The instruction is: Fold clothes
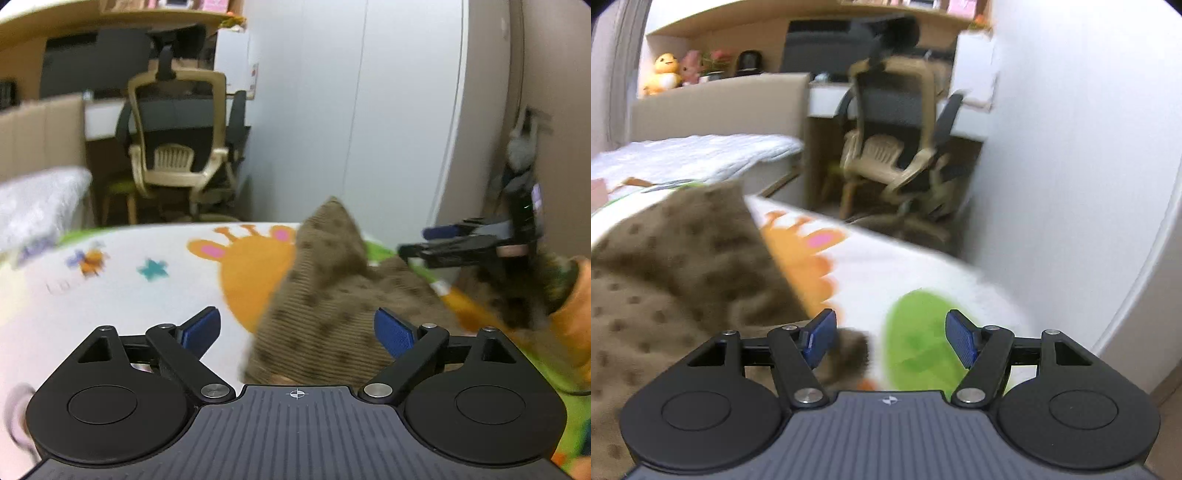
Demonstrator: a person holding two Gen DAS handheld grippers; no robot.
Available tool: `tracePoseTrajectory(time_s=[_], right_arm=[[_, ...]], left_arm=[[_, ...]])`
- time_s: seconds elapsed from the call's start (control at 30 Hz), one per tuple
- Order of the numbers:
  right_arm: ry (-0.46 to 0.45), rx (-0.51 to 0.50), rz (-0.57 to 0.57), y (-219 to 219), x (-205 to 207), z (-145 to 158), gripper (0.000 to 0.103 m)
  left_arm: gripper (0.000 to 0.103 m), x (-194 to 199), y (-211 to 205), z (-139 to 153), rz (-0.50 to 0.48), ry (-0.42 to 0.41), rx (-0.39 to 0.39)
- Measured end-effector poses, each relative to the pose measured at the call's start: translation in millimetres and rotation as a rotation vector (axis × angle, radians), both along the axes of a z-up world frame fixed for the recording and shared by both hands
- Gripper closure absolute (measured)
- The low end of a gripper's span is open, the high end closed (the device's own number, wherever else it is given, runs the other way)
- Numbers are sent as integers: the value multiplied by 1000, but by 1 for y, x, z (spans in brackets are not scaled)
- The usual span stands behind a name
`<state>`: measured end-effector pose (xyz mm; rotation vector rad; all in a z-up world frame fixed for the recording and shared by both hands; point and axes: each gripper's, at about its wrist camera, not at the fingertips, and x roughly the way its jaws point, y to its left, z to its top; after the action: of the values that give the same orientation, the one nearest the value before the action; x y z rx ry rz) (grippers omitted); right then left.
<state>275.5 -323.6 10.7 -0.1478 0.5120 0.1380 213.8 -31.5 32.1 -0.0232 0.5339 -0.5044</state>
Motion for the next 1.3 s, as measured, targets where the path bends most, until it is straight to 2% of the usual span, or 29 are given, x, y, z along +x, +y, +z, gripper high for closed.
tracePoseTrajectory(time_s=[0.1,0.17,0.2,0.3,0.4,0.43,0.53,0.6,0.7,0.77,0.83,0.93,1.0,1.07,1.13,1.23,1.3], right_arm=[[34,63,37,-1,1,-4,37],[56,28,72,14,1,-15,37],[69,1,99,25,0,-22,37],[82,-88,172,62,-14,-37,39],[45,-184,220,92,-39,-37,53],[42,-200,247,100,-48,-36,55],[56,-179,331,119,-74,-32,56],[71,-149,392,132,-90,-30,56],[83,-117,492,150,-110,-23,56],[87,-90,579,161,-121,-14,52],[50,-62,637,159,-129,5,35],[-51,-24,634,145,-138,39,30],[-114,-14,568,136,-134,57,23],[-141,-57,496,137,-119,61,22],[-104,-127,448,146,-93,49,21],[-19,-243,396,163,-47,14,19],[55,-235,350,166,-14,-5,19]], left_arm=[[8,4,-4,-17,-74,166,-164],[8,11,-12,-35,-104,257,-220],[8,14,-18,-43,-92,272,-222],[8,27,-16,-43,-35,245,-232],[8,43,-8,-37,23,207,-245],[8,46,-6,-31,37,178,-225],[8,56,13,-19,107,113,-177],[8,64,26,-15,155,103,-168],[8,72,32,-17,154,115,-131],[7,70,34,-17,151,110,-99],[8,62,40,-13,169,112,-105],[8,36,48,-2,178,78,-77],[7,17,52,6,176,42,-44],[7,2,49,7,139,23,-30],[7,-11,44,6,101,12,-16],[7,-23,35,-6,59,19,30],[7,-27,30,-17,40,37,80]])
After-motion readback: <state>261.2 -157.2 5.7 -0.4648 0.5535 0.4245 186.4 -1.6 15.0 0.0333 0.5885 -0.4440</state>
